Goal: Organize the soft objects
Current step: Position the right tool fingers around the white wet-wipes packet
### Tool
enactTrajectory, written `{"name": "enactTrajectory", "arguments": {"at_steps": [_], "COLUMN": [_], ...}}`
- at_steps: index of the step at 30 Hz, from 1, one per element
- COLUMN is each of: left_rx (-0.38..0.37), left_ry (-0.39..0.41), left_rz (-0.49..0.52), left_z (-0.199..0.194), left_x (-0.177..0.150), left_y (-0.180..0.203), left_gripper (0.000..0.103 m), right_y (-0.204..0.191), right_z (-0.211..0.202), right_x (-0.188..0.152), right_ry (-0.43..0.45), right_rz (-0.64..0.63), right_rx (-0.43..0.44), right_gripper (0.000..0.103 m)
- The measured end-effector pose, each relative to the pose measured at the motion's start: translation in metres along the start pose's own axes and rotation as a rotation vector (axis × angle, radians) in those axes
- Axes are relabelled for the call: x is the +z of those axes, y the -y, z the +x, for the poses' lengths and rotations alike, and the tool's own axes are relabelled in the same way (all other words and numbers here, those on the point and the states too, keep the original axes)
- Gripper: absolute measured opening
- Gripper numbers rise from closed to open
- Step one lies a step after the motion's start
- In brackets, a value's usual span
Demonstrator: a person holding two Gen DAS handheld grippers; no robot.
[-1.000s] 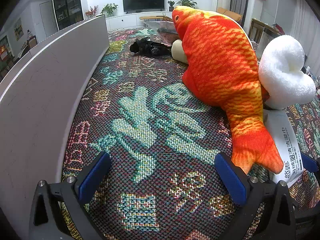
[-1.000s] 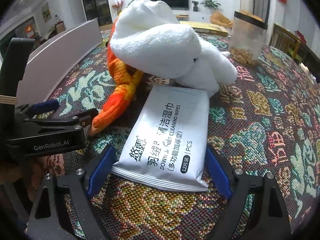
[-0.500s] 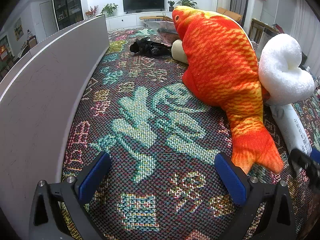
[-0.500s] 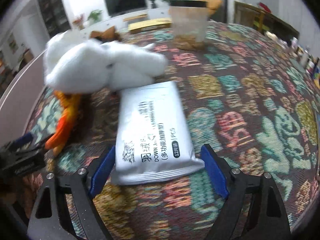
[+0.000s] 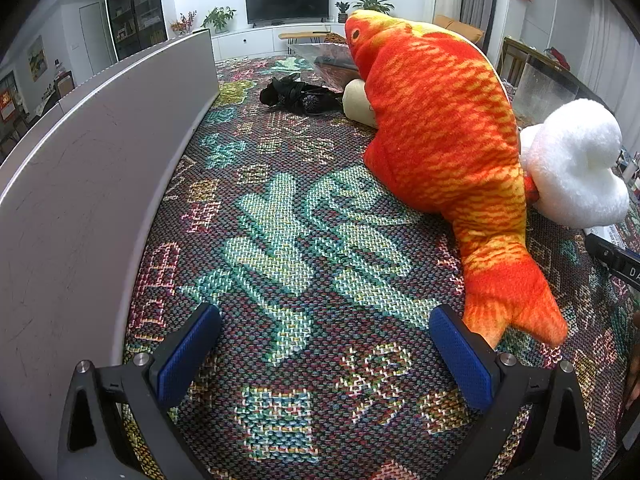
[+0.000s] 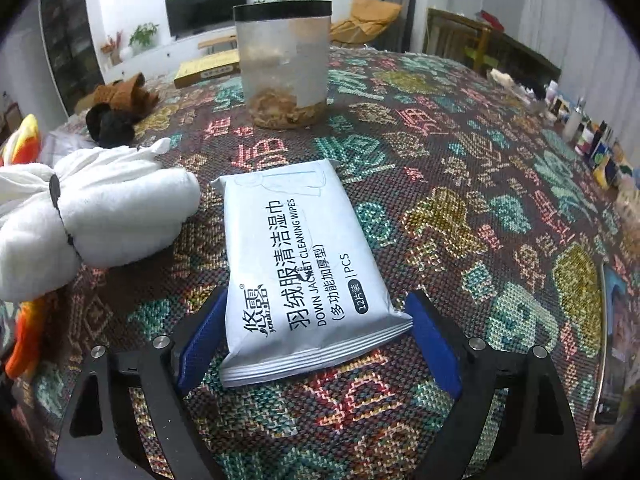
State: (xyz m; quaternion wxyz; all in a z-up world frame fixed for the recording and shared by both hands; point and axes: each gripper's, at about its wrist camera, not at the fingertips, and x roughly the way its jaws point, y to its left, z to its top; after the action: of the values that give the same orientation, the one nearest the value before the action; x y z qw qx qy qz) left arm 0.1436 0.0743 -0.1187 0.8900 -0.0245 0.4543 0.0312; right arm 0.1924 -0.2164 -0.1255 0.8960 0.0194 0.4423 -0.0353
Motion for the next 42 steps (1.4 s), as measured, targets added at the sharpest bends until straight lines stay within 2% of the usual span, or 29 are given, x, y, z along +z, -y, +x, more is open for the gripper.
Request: {"name": "enactTrajectory", "arguments": {"at_steps": [42], "left_rx": [0.003], "left_ry": [-0.001], "left_rz": [0.001], "left_z": [0.0012], "left_x": [0.0002], "left_y": [0.0006], "left_gripper": [0.103], "right_y": [-0.0009], "right_z": [0.0004], "right_x": [-0.0003], "right_ry": [0.001], "right_rz": [-0.001], "right_rx": [0.010], "right_gripper": [0.093]}}
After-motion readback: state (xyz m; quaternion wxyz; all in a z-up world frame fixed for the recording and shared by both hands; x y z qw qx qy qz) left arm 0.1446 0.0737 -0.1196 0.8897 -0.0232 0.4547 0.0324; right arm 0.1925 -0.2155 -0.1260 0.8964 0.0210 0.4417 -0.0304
